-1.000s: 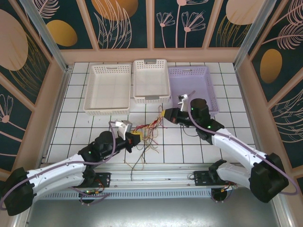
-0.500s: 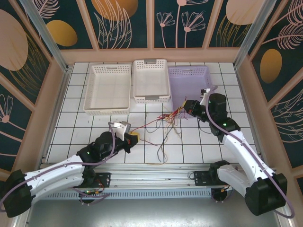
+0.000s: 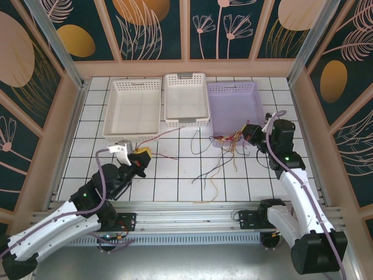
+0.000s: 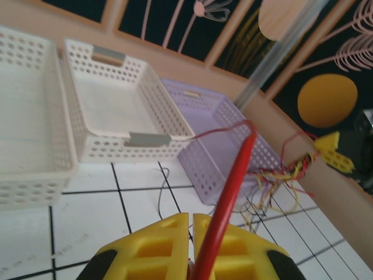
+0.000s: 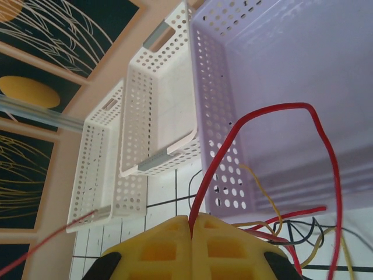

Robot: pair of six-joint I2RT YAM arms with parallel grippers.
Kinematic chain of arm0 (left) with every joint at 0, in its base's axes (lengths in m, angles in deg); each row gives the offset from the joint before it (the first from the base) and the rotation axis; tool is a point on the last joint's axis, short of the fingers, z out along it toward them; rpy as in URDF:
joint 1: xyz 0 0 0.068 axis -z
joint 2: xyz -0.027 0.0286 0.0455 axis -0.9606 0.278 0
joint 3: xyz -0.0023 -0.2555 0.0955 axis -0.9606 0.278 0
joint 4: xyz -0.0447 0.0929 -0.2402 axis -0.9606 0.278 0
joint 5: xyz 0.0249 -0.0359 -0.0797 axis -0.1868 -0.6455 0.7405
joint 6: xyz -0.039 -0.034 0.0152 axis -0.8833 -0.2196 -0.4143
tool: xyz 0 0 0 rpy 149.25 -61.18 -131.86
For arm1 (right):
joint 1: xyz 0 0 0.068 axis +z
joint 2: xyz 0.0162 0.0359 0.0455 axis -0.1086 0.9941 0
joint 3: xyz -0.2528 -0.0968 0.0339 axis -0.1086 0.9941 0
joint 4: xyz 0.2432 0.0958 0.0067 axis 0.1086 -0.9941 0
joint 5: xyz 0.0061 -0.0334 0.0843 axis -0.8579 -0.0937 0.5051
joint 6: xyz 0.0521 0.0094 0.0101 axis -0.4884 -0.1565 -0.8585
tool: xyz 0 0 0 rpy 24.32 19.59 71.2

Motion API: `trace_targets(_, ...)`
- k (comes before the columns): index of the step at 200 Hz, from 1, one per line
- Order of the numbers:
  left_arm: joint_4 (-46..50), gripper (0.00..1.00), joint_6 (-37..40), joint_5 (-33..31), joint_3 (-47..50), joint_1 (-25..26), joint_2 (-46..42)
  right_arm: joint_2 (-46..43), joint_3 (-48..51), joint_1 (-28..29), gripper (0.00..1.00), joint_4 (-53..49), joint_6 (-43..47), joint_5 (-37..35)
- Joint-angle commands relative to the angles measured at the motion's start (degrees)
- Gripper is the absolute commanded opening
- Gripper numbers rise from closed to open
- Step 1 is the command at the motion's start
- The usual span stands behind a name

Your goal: Untangle the cables

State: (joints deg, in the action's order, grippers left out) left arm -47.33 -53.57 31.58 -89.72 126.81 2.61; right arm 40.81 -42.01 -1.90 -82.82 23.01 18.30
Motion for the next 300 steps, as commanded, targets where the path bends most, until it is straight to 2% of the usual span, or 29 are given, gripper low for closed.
trace_targets(1,4.72,0.00,3.45,-6.59,-5.76,0.14,-0.56,-2.56,1.92,-1.69,0.00,1.53,1.07,4.07)
trace_targets(22,5.49,0.00,7.39,-9.54,-10.52,0.20,1.61,-5.03,3.27,-1.79,0.00,4.37,0.72,7.65)
trace_targets(46,5.15,0.00,12.62,-12.53,-15.64,0.14,7.88,-8.58,4.85,-1.86,0.00,8.45,0.28,12.04)
trace_targets(84,0.37,0.00,20.96,-15.37,-20.87,-0.80,17.44,-12.98,5.49,-1.72,0.00,10.47,0.24,15.39)
trace_targets(95,-0.37,0.00,22.20,-13.40,-22.37,-3.49,20.37,-14.25,5.50,-1.76,0.00,10.83,0.24,15.95)
trace_targets(120,-2.65,0.00,21.43,-3.87,-24.77,-12.56,25.97,-16.11,4.90,-1.63,0.00,10.77,0.25,16.37)
trace_targets(182,-4.19,0.00,20.74,3.24,-30.47,-26.80,38.89,-17.58,3.27,-1.54,0.00,10.30,-0.03,17.30)
trace_targets(217,-6.46,0.00,16.54,9.89,-30.50,-35.91,46.00,-18.03,2.02,-1.31,0.00,10.84,-0.90,17.74)
trace_targets(252,-8.62,0.00,14.22,12.81,-30.46,-40.06,53.86,-17.48,1.46,-0.61,0.00,12.59,-2.62,17.70)
trace_targets(300,-8.47,0.00,13.72,12.43,-33.60,-40.36,63.10,-15.36,1.07,3.85,0.00,15.46,-3.85,15.47)
